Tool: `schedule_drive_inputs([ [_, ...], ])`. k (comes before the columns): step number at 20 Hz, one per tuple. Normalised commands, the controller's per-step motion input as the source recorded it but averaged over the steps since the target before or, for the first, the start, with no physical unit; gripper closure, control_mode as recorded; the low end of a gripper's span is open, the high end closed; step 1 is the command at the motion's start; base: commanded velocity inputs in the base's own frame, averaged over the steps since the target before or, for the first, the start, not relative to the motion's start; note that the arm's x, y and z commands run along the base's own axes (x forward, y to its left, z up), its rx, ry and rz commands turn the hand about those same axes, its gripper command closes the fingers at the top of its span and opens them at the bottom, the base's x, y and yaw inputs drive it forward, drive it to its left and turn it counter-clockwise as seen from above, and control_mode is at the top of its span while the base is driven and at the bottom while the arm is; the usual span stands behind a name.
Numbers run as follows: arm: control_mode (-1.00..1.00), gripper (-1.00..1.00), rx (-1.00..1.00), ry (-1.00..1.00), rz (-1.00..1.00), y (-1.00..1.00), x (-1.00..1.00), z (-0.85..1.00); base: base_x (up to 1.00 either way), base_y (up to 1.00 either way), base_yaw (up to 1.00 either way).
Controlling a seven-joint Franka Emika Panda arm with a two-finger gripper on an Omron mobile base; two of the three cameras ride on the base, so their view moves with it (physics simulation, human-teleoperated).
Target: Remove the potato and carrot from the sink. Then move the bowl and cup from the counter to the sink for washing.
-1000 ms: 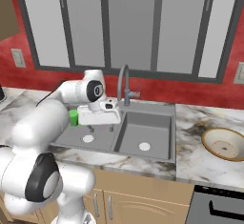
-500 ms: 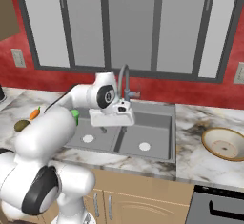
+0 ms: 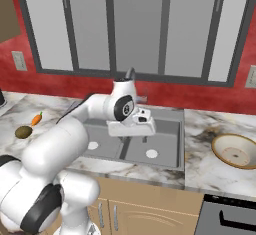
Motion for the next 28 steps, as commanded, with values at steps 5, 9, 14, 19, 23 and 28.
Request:
schedule_drive_inputs([
  [5, -1.00, -1.00, 0.00, 0.00, 0.05, -0.49, 0.03, 0.04, 0.00, 0.00, 0.00],
  [9, -1.00, -1.00, 0.00, 0.00, 0.08, -0.46, 0.04, 0.04, 0.00, 0.00, 0.00],
  [14, -1.00, -1.00, 0.00, 0.00, 0.08, -0.41, 0.05, 0.03, 0.00, 0.00, 0.00],
  [19, -1.00, -1.00, 0.00, 0.00, 0.05, -0.39, 0.01, 0.02, 0.00, 0.00, 0.00],
  [23, -1.00, -1.00, 0.00, 0.00, 0.02, -0.32, 0.03, 0.02, 0.00, 0.00, 0.00],
  [28, -1.00, -1.00, 0.00, 0.00, 0.00, -0.31, 0.06, 0.01, 0.00, 0.00, 0.00],
])
